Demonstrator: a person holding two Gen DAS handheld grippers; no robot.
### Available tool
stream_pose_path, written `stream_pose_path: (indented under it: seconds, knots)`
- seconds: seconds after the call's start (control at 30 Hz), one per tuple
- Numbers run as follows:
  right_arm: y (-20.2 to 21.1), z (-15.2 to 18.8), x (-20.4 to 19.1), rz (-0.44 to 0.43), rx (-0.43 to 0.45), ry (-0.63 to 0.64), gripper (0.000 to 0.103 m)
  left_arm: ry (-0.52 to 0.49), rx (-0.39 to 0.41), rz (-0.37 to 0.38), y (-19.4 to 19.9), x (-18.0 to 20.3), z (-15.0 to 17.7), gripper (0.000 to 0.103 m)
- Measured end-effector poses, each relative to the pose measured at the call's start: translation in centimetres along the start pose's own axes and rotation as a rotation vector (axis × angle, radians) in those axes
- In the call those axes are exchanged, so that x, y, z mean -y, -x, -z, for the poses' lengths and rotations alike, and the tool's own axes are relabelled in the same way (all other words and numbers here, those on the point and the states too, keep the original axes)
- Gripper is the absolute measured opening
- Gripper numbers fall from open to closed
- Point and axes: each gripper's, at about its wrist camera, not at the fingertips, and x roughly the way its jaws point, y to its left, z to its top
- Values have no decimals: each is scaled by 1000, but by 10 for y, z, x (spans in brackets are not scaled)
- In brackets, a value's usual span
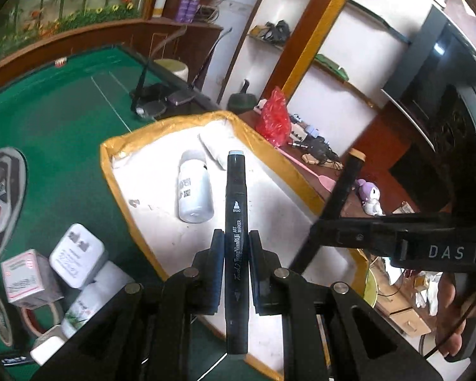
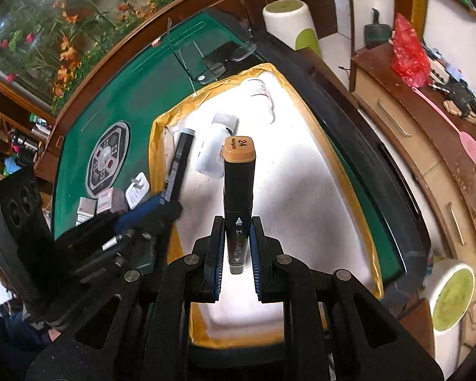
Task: Organize rigid objects
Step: 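Carry both black markers over the tray and open both tools to release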
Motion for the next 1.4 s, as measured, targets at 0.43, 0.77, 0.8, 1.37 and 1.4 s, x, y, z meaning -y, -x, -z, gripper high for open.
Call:
stream_pose_path:
  seconds: [0.43,0.77,0.8,1.37,1.4]
  knots:
    - [-58,-52,20,13,-70,-6,14,30,-28,-41,-35,5,-5,14]
    - [-86,-72,18,2,-92,13,14,15,-44,-52,-42,11,-3,14]
    - [-87,-74,16,1,-91,16,14,18,-41,-52,-42,11,-3,14]
    - [-75,-74,10,55,-65,70,16,26,-69,-28,-42,11,-3,17]
    - [-73,-73,10,58,-60,69,16,26,-71,-27,-42,11,-3,18]
